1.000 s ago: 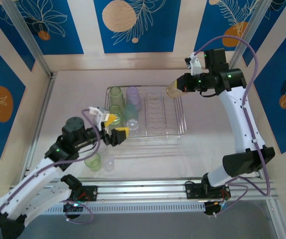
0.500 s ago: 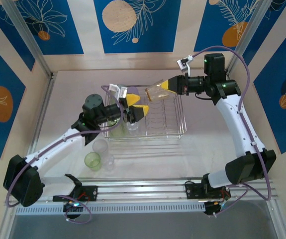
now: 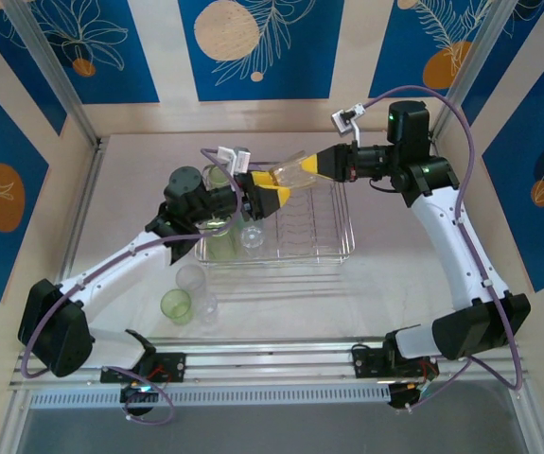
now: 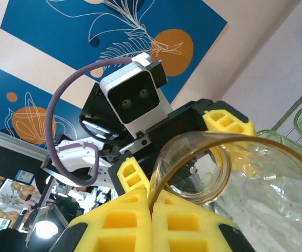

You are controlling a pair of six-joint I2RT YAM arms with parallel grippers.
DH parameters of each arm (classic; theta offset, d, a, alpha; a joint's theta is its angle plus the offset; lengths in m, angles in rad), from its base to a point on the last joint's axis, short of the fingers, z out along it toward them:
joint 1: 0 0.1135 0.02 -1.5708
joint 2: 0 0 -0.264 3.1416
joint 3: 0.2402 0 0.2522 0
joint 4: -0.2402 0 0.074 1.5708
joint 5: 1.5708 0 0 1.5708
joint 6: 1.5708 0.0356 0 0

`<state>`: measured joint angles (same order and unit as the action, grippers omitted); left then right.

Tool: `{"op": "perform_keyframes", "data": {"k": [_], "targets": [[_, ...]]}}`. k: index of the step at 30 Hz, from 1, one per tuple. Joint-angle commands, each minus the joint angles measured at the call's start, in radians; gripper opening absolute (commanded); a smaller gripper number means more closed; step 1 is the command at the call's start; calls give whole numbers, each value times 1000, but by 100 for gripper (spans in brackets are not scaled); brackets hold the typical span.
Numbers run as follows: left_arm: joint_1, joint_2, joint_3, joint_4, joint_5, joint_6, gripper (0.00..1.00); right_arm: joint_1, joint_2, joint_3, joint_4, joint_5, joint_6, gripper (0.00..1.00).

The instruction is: Load the cups into the dish rack

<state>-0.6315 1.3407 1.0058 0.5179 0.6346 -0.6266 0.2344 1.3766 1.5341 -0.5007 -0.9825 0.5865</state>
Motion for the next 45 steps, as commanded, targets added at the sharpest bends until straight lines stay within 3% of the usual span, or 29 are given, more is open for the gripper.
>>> {"op": "perform_keyframes", "data": {"k": [1, 9, 12, 20, 25, 28, 34, 45], "targets": [[-4, 19, 42, 40, -6, -16, 63, 29, 2, -9, -23, -46, 7, 0], [-18, 32, 74, -51, 4, 8, 49, 46, 28, 4, -46, -33, 1, 0], [-25, 36, 104, -140, 3, 47, 39, 49, 38, 11, -68, -26, -12, 1], [-26, 8, 109, -315, -133, 99, 12, 33, 25, 50, -203, 94, -86, 49], [-26, -15, 128, -500, -236, 131, 0, -11, -27, 72, -319, 361, -133, 54], [-25, -30, 144, -622, -283, 152, 0, -67, -56, 42, -374, 561, -123, 52], [-31, -49, 189, -839, -358, 190, 0, -130, 26, -43, -466, 831, -188, 49], [-39, -31, 259, -1017, -419, 202, 0, -131, 136, -238, -389, 970, -204, 52]]}}
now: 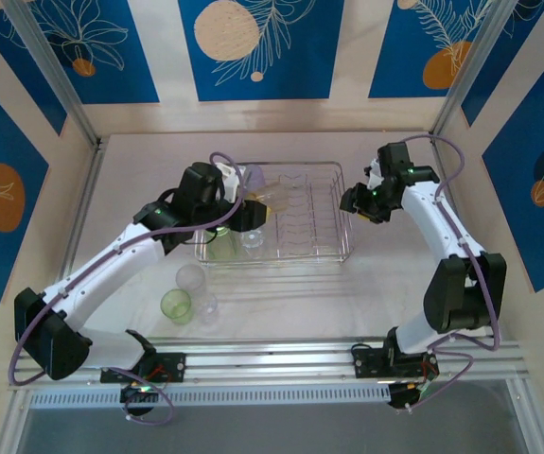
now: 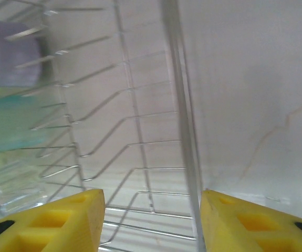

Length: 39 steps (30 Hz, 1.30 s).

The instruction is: Load the cups into the dish rack

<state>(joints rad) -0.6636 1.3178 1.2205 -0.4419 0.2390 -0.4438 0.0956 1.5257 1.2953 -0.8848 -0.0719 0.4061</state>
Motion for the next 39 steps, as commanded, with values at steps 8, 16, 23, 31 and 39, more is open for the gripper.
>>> {"op": "perform_keyframes", "data": {"k": [8, 16, 23, 31, 39], "targets": [[-19, 36, 87, -101, -44, 16, 0, 52, 16, -51, -16, 151, -54, 35], [-33, 68, 114, -125, -55, 13, 0, 79, 21, -128, 21, 170, -42, 30], [-39, 88, 126, -143, -68, 2, 0, 102, 21, -157, -23, 255, -49, 0], [-51, 131, 156, -168, -75, -17, 0, 127, -62, -223, -74, 376, -87, 0], [-82, 196, 235, -239, -100, -23, 0, 189, -106, -218, -112, 441, -170, 0]]}}
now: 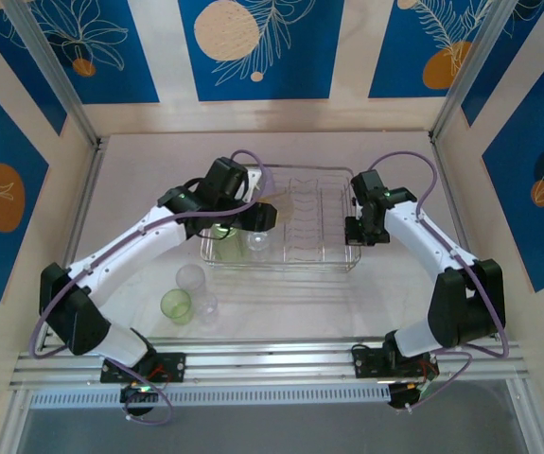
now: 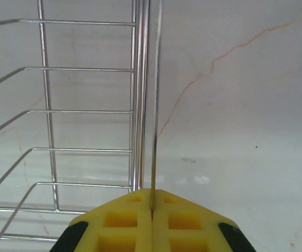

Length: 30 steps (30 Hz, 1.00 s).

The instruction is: Load the cups into the dish rack

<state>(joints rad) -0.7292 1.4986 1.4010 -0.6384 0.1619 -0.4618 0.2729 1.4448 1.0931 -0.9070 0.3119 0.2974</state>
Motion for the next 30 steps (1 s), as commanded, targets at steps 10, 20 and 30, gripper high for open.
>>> {"op": "perform_keyframes", "data": {"k": [10, 20, 30], "targets": [[-37, 38, 101, -95, -63, -5, 0, -21, -79, 29, -179, 33, 3, 47], [-21, 25, 163, -192, -191, -34, 0, 327, -383, -83, 170, -174, -437, 40], [30, 4, 202, -220, -157, -52, 0, 440, -310, -166, 251, -206, -787, 58]]}}
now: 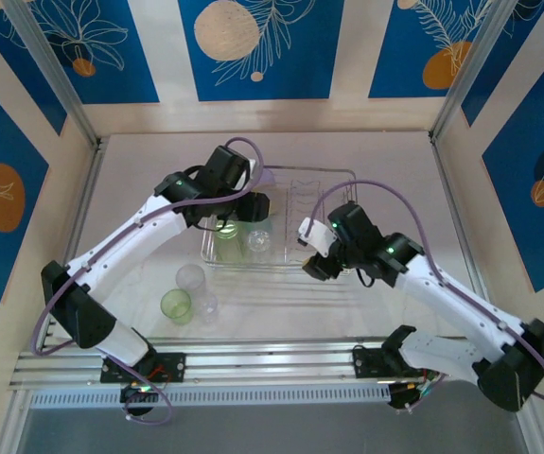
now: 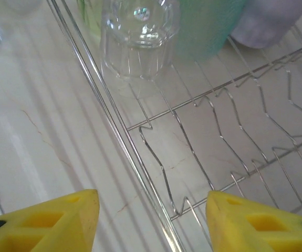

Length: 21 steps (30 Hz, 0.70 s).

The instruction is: Load the cups into the dish rack

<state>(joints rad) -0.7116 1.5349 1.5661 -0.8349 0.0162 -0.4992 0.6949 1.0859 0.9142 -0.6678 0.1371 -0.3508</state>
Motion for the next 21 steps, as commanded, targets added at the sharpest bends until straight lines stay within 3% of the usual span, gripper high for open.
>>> {"op": "perform_keyframes", "data": {"k": [1, 12, 17, 21], "targets": [[15, -37, 39, -23, -13, -16, 0, 28, 76, 15, 16, -36, -162, 59], [54, -60, 42, -33, -2, -5, 0, 90, 301, 124, 20, -81, -312, 52], [75, -66, 34, -35, 3, -1, 0, 133, 395, 150, 20, -62, -347, 43], [87, -68, 34, -38, 9, 8, 0, 174, 450, 152, 13, -23, -354, 29]]}}
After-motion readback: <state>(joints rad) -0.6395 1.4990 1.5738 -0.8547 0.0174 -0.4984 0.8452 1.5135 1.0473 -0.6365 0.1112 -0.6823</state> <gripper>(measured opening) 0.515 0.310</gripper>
